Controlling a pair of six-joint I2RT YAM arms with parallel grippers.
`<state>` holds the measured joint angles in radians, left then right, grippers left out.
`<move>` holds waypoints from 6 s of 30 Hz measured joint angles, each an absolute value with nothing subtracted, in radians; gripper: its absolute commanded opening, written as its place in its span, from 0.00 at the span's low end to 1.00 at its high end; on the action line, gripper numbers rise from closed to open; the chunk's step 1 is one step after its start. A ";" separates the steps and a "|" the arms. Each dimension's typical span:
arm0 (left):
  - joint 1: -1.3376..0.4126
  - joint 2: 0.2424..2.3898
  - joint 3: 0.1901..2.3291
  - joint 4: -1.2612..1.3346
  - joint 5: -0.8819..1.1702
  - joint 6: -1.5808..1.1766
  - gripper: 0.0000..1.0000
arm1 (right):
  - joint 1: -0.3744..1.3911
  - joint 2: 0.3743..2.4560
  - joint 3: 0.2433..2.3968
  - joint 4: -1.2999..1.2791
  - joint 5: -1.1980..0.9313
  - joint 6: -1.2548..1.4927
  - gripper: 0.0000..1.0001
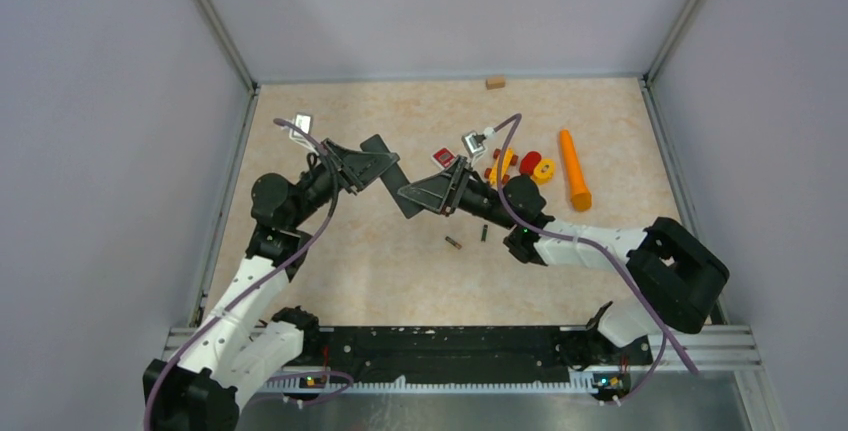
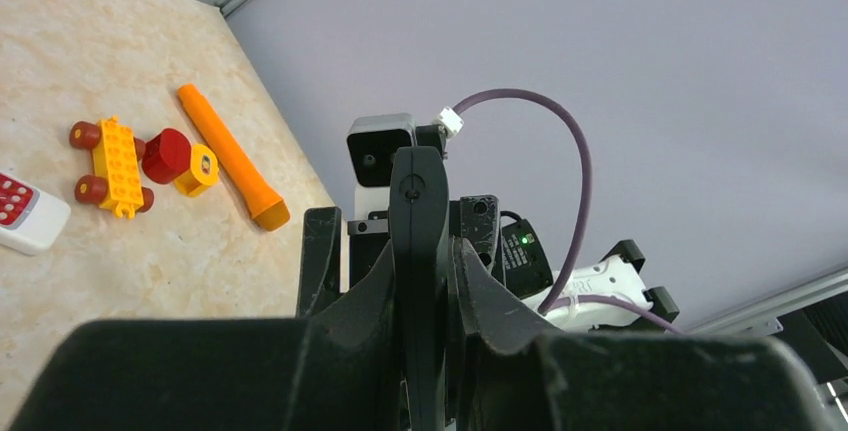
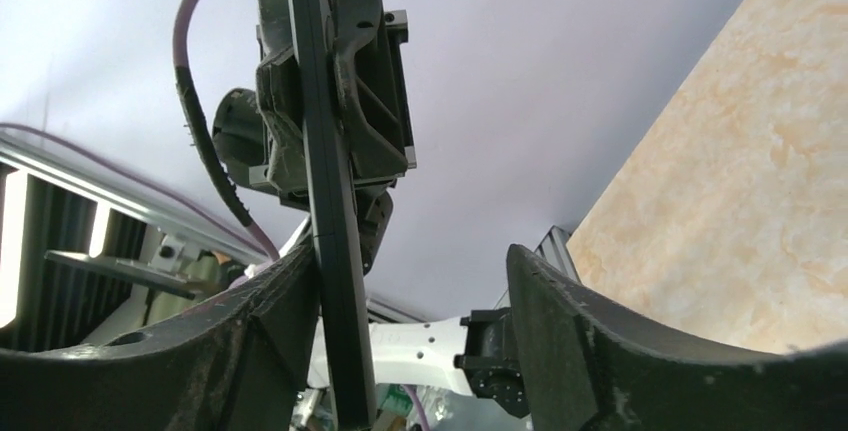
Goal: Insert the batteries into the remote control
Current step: Remove the battery cover from the remote control, then place the battery cover at the center of the board.
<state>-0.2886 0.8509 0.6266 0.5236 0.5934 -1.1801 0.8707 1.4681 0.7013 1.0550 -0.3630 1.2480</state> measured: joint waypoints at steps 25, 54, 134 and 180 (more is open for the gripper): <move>-0.263 0.848 0.710 0.340 0.614 -1.203 0.00 | 0.849 1.469 0.746 1.095 -0.476 1.215 0.20; -0.224 0.873 0.683 0.289 0.495 -1.151 0.00 | 0.838 1.522 0.794 0.853 -0.402 1.328 0.61; -0.199 0.883 0.678 0.122 0.352 -0.772 0.00 | 0.819 1.592 0.735 0.960 -0.416 1.522 0.00; -0.204 0.726 0.536 0.231 0.551 -0.680 0.00 | 0.619 1.660 0.963 -0.062 -0.238 0.951 0.56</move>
